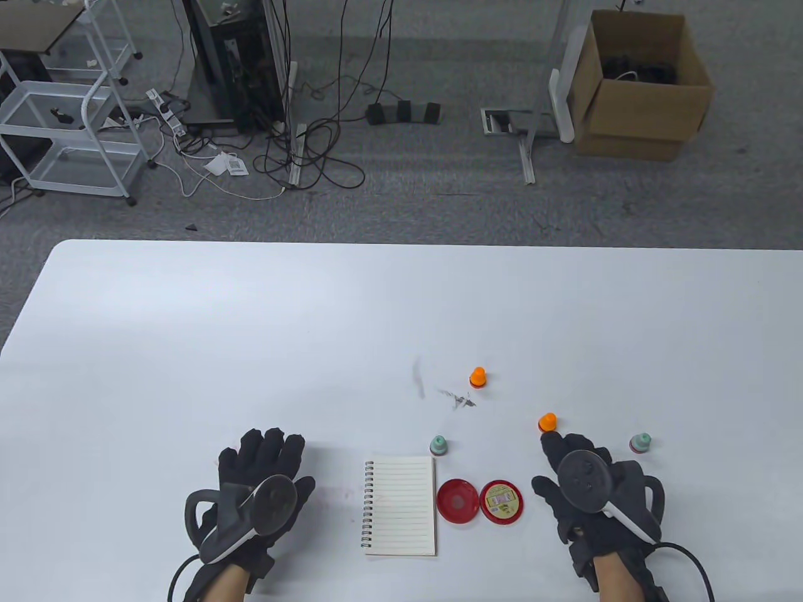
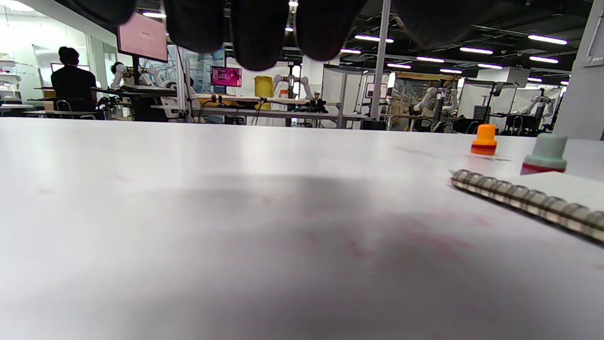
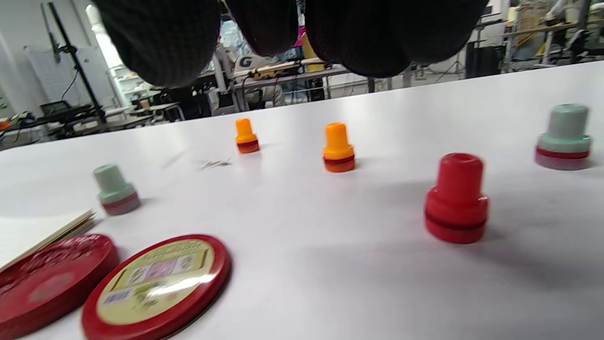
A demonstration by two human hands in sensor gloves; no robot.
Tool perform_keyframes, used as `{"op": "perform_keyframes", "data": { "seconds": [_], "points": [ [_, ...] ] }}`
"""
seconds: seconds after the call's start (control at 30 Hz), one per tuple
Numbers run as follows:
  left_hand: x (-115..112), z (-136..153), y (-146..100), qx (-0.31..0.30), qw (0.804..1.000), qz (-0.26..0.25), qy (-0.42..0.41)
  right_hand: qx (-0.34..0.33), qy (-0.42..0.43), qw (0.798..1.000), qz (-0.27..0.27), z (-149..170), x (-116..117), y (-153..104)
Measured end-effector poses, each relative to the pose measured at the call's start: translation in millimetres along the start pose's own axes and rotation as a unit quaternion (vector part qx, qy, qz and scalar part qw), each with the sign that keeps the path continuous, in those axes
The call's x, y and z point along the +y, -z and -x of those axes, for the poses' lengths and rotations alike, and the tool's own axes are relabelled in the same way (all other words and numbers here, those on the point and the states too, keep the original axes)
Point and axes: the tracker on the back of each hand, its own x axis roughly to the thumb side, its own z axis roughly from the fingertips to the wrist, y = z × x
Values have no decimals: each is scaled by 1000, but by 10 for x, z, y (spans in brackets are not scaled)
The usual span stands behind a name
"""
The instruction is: Stamp reward stamp onto notebook
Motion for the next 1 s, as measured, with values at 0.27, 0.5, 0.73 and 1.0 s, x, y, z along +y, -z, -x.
{"op": "perform_keyframes", "data": {
  "seconds": [0.27, 0.5, 0.73, 1.0],
  "points": [
    [-3, -10, -2, -2, 1000, 2, 2, 95, -2, 995, 43, 298, -36, -4],
    [-2, -18, -2, -4, 1000, 5, 4, 156, -51, 986, -10, 449, 143, 100],
    [-7, -32, 1, -6, 1000, 10, 6, 170, -57, 983, -48, 509, 310, 203],
    [-8, -33, 4, -5, 1000, 13, 4, 163, -92, 981, -53, 433, 376, 273]
  ]
}}
